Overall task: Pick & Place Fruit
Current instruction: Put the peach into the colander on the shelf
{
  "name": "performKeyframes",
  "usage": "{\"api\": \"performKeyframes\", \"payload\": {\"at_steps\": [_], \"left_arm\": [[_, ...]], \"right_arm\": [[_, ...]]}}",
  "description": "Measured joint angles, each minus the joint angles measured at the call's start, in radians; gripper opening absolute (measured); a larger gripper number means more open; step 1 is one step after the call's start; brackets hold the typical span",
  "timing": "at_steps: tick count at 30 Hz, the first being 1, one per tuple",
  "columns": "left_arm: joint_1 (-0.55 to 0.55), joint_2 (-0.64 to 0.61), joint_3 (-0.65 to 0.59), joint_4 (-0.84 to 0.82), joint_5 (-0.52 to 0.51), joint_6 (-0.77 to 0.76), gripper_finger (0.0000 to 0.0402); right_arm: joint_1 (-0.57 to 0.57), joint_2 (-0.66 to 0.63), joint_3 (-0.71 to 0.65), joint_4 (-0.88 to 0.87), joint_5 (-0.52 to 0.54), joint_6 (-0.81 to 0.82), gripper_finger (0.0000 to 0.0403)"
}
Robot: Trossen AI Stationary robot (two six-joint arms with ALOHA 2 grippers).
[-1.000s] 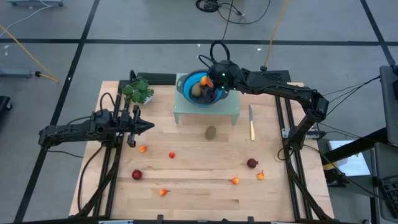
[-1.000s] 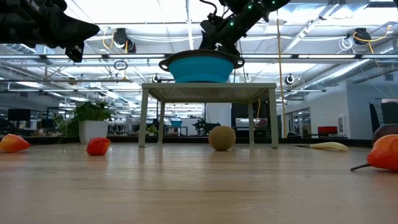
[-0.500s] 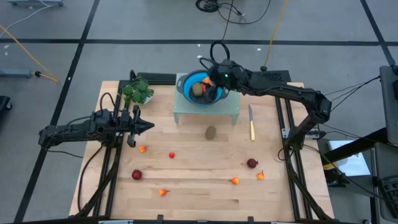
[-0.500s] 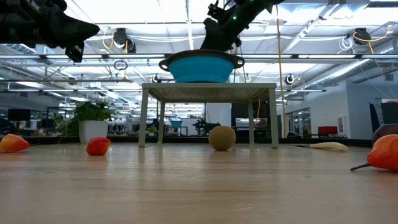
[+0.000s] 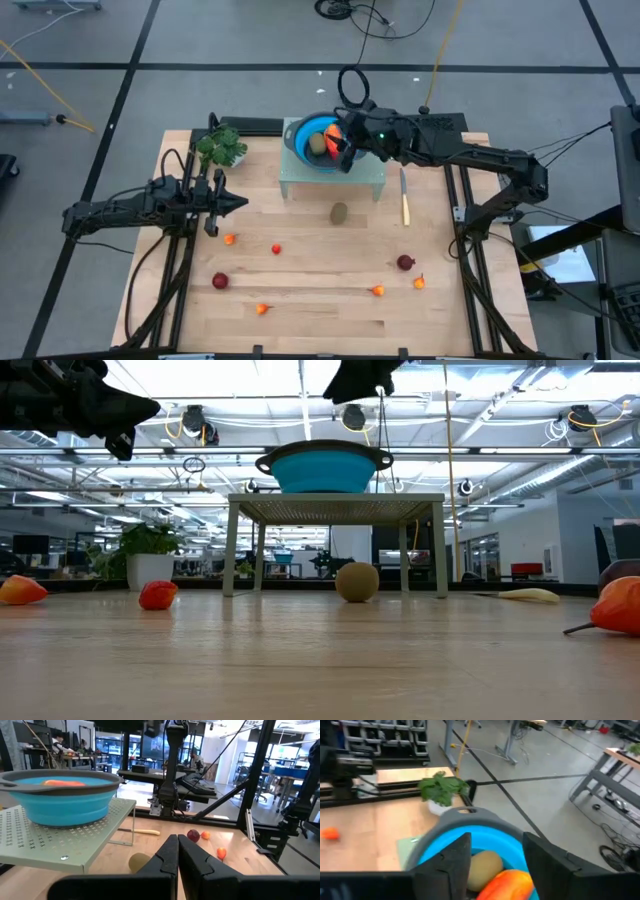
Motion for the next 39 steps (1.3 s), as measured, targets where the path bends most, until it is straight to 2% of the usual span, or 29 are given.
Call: {"api": "performKeyframes", "payload": {"at_steps": [7, 22, 25, 31, 37, 39], "left_arm": [[0.0, 0.0, 0.0, -0.015, 0.0, 0.0, 0.0008], [0.0, 0.0, 0.0, -0.02, 0.0, 0.0, 0.0008], [0.0, 0.0, 0.0, -0.02, 0.0, 0.0, 0.0008], [0.0, 0.0, 0.0, -0.02, 0.0, 0.0, 0.0008], [0.0, 0.0, 0.0, -0.02, 0.0, 0.001, 0.0008], [0.0, 0.0, 0.0, -0.02, 0.0, 0.012, 0.0008]], "right_arm": [[0.072, -0.014, 0.0, -0.016, 0.0, 0.125, 0.0116], [0.269, -0.017, -0.001, -0.031, 0.001, 0.156, 0.0007], [0.316, -0.017, -0.001, -0.027, 0.005, 0.16, 0.0004], [0.403, -0.017, -0.001, -0.025, 0.13, 0.183, 0.0001], [0.446, -0.021, -0.001, -0.062, 0.119, 0.17, 0.0001], [0.448, -0.024, -0.001, -0.09, 0.072, 0.157, 0.0001]]}}
